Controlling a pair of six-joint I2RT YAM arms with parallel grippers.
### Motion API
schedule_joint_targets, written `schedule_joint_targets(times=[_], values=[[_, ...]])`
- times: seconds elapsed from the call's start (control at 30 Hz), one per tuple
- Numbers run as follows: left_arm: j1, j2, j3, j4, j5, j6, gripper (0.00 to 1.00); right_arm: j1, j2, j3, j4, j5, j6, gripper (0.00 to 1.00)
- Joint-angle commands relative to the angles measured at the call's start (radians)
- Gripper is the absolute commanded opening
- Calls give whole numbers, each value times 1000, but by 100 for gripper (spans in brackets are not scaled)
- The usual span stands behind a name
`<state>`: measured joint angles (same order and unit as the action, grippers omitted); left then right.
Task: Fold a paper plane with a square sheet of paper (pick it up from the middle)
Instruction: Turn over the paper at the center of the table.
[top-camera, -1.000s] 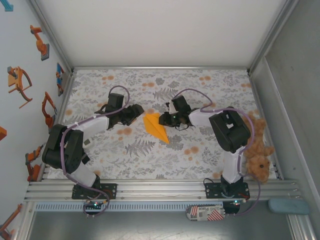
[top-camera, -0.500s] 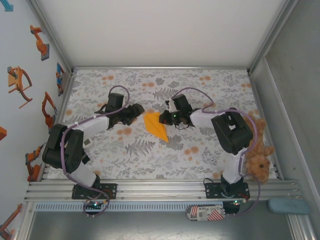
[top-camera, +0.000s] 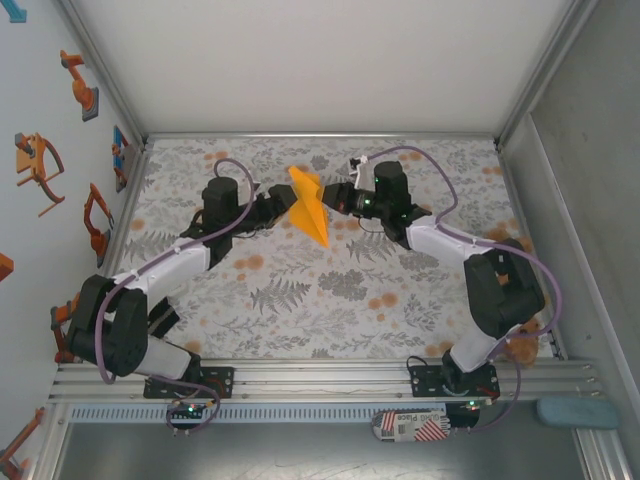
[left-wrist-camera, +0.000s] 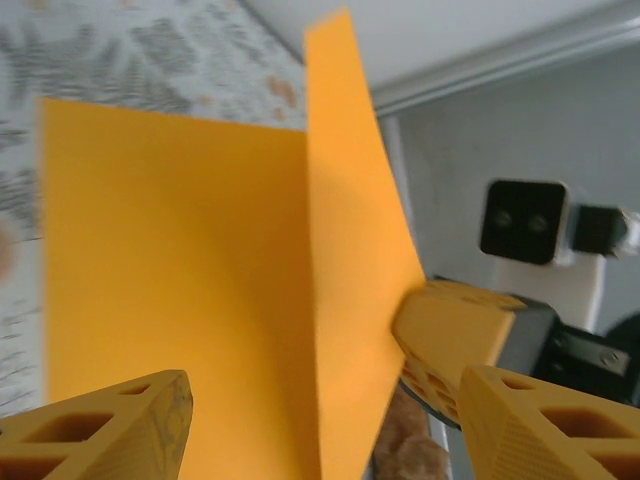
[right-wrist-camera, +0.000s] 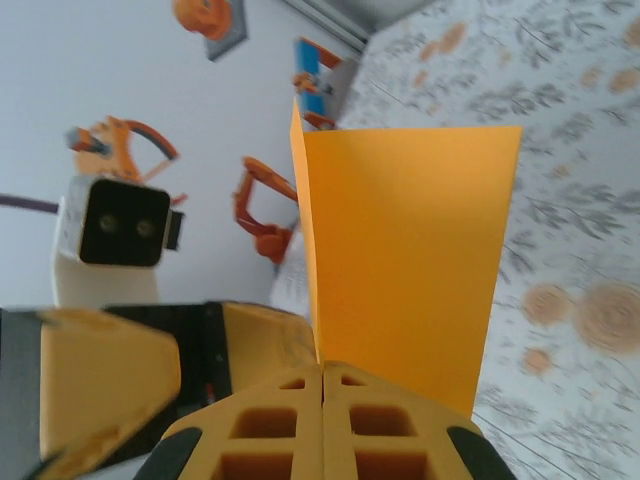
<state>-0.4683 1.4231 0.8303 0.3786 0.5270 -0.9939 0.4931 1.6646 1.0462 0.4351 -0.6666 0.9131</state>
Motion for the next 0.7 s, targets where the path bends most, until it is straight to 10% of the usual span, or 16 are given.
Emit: schedule_joint_targets(times=[0.0,0.67], values=[[-32,-18,9,117,47,11,71,-15,-26,-5,176,-55,154,0],[-69,49,26,326,110,-69,37,-42,-2,-28,466,-91,393,0]])
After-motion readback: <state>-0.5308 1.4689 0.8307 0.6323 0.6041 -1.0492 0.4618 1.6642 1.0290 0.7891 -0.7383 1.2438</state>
